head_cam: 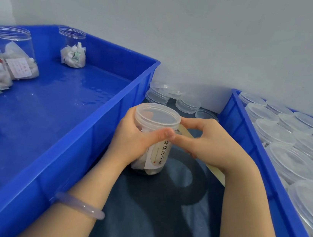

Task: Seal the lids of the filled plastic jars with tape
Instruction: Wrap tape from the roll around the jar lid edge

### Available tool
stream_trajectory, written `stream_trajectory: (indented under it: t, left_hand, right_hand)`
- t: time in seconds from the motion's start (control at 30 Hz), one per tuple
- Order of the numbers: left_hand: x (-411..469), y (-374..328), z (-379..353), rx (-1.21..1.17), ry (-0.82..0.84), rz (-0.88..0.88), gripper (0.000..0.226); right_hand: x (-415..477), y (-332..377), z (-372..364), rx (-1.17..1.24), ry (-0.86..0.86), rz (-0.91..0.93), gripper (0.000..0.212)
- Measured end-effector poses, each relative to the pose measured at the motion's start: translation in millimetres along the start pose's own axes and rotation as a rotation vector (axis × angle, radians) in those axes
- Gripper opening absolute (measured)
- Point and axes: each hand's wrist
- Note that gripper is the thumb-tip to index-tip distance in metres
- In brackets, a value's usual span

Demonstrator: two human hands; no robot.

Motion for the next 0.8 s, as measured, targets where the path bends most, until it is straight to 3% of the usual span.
stream_trajectory:
  t: [0.07, 0.2, 0.33, 0.37, 0.5, 0.57, 0.67, 0.8]
  left_hand:
    - [2.2, 1.0, 1.7, -0.015, -0.037, -0.009, 0.068]
    - [4.8, 2.5, 8.0, -0.098, 0.044, -0.025, 0.076]
    - [2.1, 1.3, 9.3, -0.184, 0.206, -0.016, 0.087]
    - [1.7, 0.7, 9.2, -0.199, 0.245, -0.008, 0.087]
    - [0.2, -5.7, 8.7, -0.178, 0.312, 0.031, 0.099]
    - [-1.5, -8.3, 6.6, -0.031, 0.217, -0.011, 0.111]
    - [-3.4, -11.6, 3.0, 0.123, 0.085, -0.097, 0.104]
    - [-0.2, -8.9, 5.9, -0.076, 0.082, -0.078, 0.087]
  right_hand:
    - [-0.5, 1.7, -0.2, 0.007, -0.001, -0.001, 0.024]
    - [-3.0, -3.4, 3.4, 0.046, -0.052, -0.057, 0.025]
    - [-1.8, -9.9, 3.8, 0.084, -0.075, -0.092, 0.082]
    - [-1.7, -11.1, 3.3, 0.100, -0.053, -0.084, 0.085]
    - [-3.1, -13.2, 0.5, 0.194, 0.002, -0.067, 0.065]
    - [-1.3, -14.0, 0.2, 0.172, -0.017, -0.073, 0.062]
    - [2.6, -9.2, -0.3, 0.086, -0.058, -0.051, 0.043]
    - [2.0, -8.5, 0.3, 0.103, 0.051, 0.011, 0.032]
Point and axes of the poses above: each hand's wrist, its own x-axis towards the middle knuckle, its own z-axis out of the back of the hand, y = z × x, and after that the axes turned 2 degrees about -z, right-handed
